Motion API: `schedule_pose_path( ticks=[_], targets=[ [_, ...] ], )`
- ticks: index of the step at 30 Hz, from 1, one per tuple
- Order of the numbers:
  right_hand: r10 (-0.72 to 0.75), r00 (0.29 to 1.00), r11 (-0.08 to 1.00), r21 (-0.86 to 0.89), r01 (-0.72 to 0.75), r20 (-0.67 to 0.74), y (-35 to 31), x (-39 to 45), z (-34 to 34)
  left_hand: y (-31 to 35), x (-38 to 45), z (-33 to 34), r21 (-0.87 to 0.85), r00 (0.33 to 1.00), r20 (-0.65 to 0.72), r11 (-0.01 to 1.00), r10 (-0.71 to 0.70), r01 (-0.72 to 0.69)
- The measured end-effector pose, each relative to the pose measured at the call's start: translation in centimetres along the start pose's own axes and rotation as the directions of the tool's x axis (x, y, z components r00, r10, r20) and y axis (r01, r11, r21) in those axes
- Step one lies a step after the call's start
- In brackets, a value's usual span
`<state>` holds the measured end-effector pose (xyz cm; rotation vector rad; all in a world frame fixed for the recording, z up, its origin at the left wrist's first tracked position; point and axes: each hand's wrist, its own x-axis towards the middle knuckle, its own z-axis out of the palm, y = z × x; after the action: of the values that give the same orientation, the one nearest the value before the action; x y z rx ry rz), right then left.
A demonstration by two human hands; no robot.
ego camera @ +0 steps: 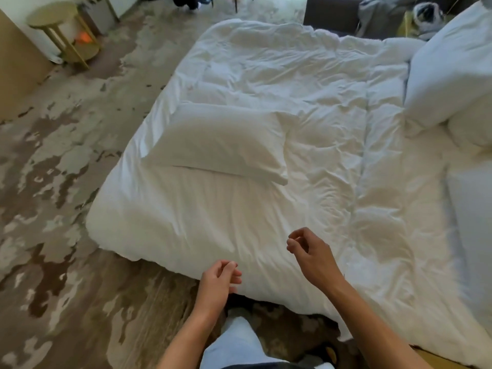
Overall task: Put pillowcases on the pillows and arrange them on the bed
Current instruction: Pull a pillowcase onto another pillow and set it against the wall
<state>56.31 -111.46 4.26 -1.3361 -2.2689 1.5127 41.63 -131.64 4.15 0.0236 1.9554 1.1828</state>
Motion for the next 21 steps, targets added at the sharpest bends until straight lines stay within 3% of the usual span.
schedule_pose_path(
  ticks=[5, 12, 17, 21],
  targets=[
    [0.126, 0.984, 0.992, -0.009, -0.128, -0.127, -1.4, 0.4, 2.9, 7.2, 7.6, -2.7, 0.065, 0.981, 0.170, 0.993, 0.091, -0.103],
    [0.222, 0.936, 0.974, 0.031, -0.222, -0.272, -2.5, 0.9, 2.1, 15.0, 11.7, -1.7, 0.061, 0.922, 0.337, 0.973, 0.189, -0.222],
    [0.254, 0.937, 0.967, 0.042, -0.252, -0.241, -3.5, 4.5, 2.2, 16.2, 13.5, -2.6, 0.043, 0.929, 0.324, 0.979, 0.176, -0.200],
    [0.198, 0.967, 0.980, 0.007, -0.200, -0.159, -5.2, 11.3, 3.7, 15.3, 15.8, -5.4, 0.040, 0.972, 0.213, 0.994, 0.095, -0.106]
  ],
)
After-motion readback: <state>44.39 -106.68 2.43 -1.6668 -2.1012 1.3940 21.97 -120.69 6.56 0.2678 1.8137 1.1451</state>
